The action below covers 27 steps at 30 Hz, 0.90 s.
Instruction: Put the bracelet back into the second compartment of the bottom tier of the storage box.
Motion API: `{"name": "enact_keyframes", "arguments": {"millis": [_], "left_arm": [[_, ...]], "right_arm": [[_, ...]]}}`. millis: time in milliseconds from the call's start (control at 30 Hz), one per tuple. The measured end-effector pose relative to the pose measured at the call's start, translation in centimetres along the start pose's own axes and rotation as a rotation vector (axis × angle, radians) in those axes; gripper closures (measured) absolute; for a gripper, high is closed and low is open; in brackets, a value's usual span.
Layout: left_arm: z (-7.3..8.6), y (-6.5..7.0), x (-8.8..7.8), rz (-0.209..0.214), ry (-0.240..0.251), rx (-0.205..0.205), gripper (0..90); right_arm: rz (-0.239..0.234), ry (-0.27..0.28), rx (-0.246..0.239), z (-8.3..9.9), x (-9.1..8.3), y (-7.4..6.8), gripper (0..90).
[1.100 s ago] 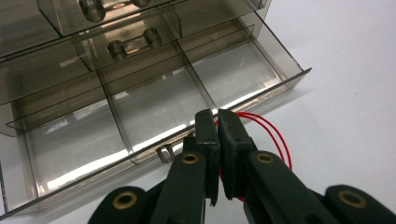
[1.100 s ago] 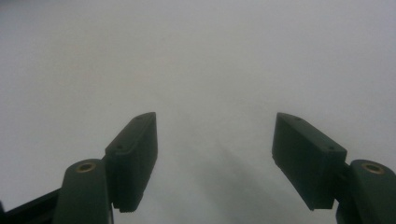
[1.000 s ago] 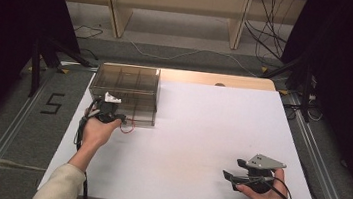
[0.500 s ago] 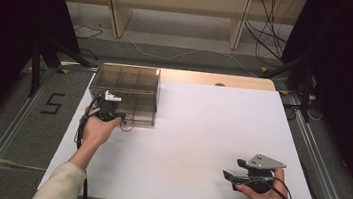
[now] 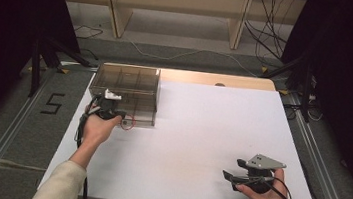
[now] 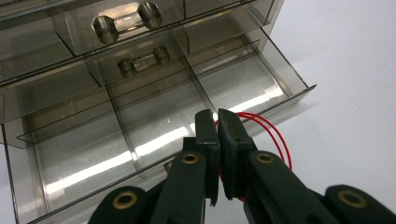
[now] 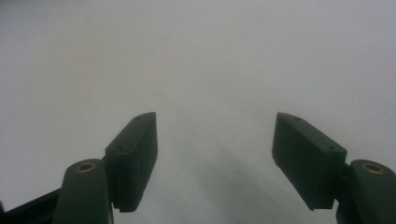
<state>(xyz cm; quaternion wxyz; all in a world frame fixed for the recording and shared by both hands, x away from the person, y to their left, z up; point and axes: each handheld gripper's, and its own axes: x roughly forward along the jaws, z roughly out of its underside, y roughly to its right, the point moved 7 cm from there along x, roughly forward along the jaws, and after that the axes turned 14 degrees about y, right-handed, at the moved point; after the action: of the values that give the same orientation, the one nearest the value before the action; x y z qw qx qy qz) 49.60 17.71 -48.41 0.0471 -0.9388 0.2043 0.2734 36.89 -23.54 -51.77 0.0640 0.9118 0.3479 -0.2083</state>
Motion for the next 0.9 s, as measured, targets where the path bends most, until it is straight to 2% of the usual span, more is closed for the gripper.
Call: {"name": "enact_keyframes", "arguments": {"millis": [900], "left_arm": [[-0.62,-0.67,0.41,-0.013,0.008,-0.011,87.2]], "right_arm": [[0.0,-0.001,0.0,0.01,0.01,0.03,31.8]]}}
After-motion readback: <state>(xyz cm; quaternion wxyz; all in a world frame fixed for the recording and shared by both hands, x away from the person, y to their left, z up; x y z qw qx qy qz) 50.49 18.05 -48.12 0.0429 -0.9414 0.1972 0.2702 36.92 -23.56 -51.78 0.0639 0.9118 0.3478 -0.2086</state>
